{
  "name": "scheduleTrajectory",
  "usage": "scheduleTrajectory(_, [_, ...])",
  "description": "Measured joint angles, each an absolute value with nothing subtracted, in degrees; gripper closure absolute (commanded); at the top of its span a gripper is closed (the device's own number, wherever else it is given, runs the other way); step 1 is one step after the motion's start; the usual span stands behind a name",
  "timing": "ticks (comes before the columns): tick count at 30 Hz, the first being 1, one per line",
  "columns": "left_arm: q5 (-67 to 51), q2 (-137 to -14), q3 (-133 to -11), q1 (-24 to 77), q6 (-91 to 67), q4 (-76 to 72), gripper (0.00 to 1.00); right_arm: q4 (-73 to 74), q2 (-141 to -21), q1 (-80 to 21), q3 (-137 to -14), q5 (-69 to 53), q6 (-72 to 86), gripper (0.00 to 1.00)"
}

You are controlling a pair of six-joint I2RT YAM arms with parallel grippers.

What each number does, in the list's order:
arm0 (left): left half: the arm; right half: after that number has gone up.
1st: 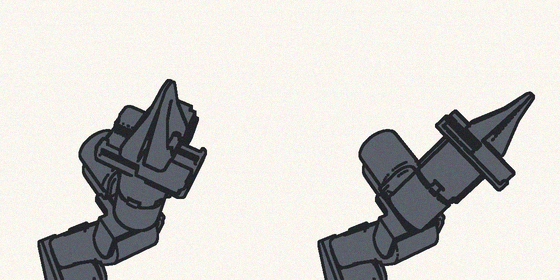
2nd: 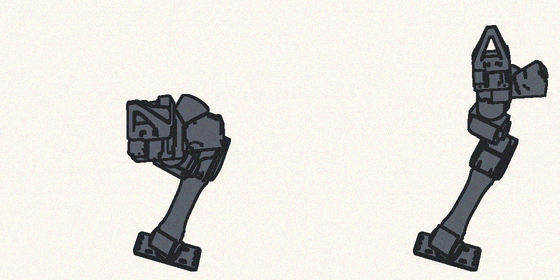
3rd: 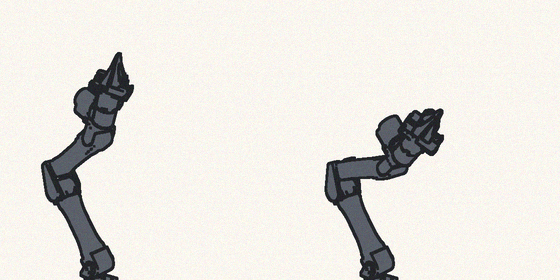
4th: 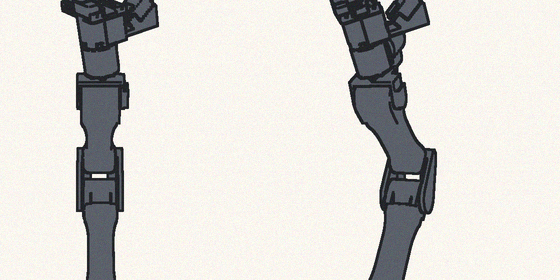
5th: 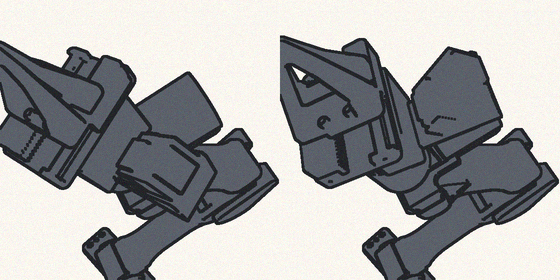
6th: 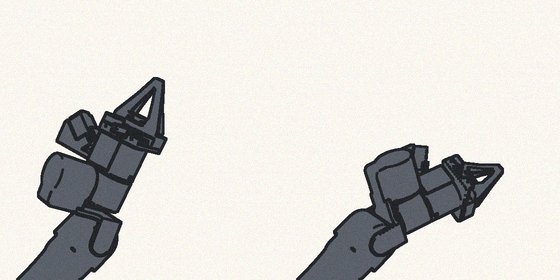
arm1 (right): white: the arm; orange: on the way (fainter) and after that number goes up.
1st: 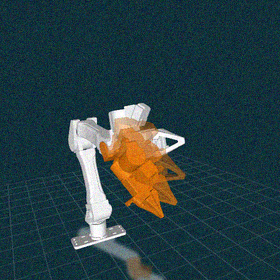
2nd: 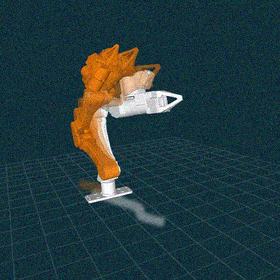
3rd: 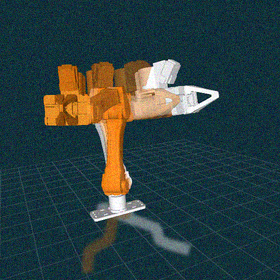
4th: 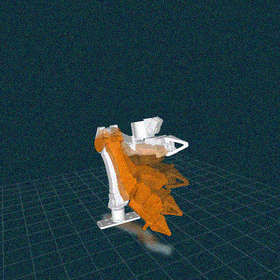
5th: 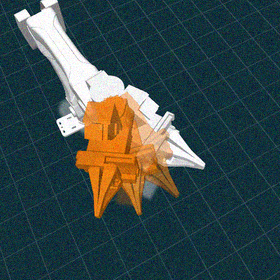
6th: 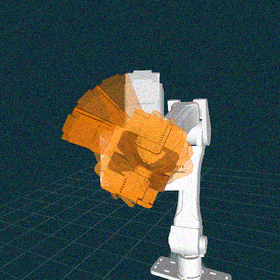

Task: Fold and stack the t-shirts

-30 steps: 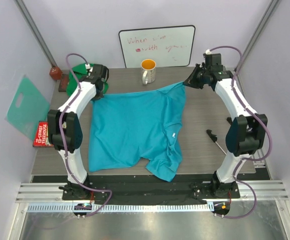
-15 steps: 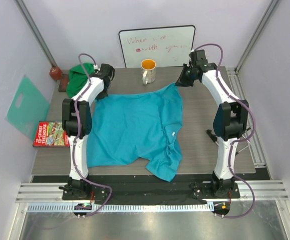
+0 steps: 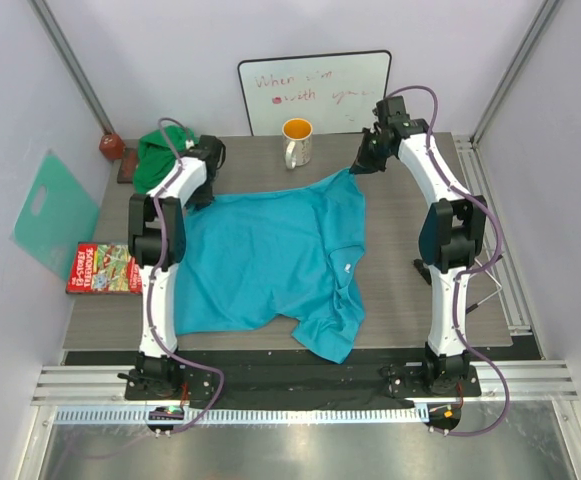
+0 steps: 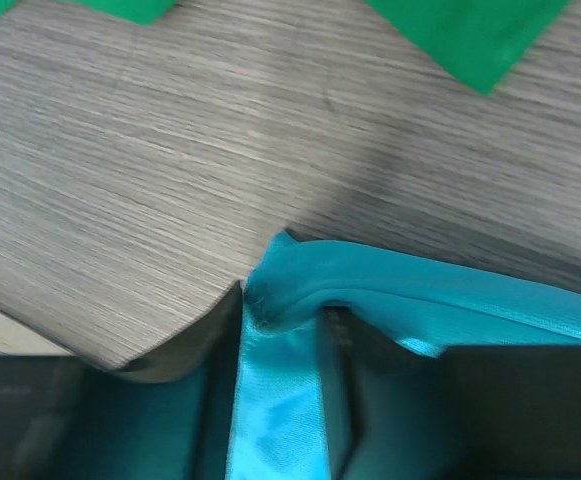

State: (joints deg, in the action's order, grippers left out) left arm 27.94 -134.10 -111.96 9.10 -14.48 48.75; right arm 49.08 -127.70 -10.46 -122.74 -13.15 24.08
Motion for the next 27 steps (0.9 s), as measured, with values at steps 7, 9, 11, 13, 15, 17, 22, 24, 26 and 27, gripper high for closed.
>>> scheduleTrajectory(7, [26.3,-134.4,-113.3,6.2,-14.5,48.7,0.60,49.5,-127.7,-10.5,-123.2,-13.0,23.6,0.99])
scheduleTrajectory(9, [25.7,-134.8,-114.0,5.3,-14.5,48.7,0.60,49.6,-127.7,-10.5,-123.2,-13.0,23.6,0.99])
scheduleTrajectory(11, [25.4,-135.1,-114.5,4.6,-14.5,48.6,0.60,49.6,-127.7,-10.5,-123.2,-13.0,23.5,0.99])
scheduleTrajectory(13, [24.9,-135.3,-114.6,3.9,-14.5,48.6,0.60,49.8,-127.7,-10.5,-123.2,-13.0,23.4,0.99])
scheduleTrajectory(15, [24.1,-135.3,-114.6,3.3,-14.5,48.6,0.60,49.8,-127.7,-10.5,-123.2,-13.0,23.4,0.99])
scheduleTrajectory(17, [22.8,-135.4,-114.9,2.7,-14.6,48.7,0.60,49.8,-127.7,-10.5,-123.1,-13.1,23.4,0.99])
scheduleTrajectory(22, [18.1,-135.5,-115.8,1.3,-14.8,48.6,0.59,49.8,-127.7,-10.5,-122.8,-13.2,23.2,0.99])
scheduleTrajectory(24, [15.6,-135.5,-116.2,0.8,-14.9,48.4,0.58,49.8,-127.7,-10.5,-122.5,-13.2,23.2,0.99])
scheduleTrajectory(26, [13.1,-135.5,-116.4,0.5,-15.0,48.1,0.58,49.8,-127.7,-10.5,-122.2,-13.2,23.2,0.99])
scheduleTrajectory(27, [12.0,-135.5,-116.6,0.3,-15.1,47.9,0.58,49.8,-127.7,-10.5,-122.0,-13.2,23.2,0.99])
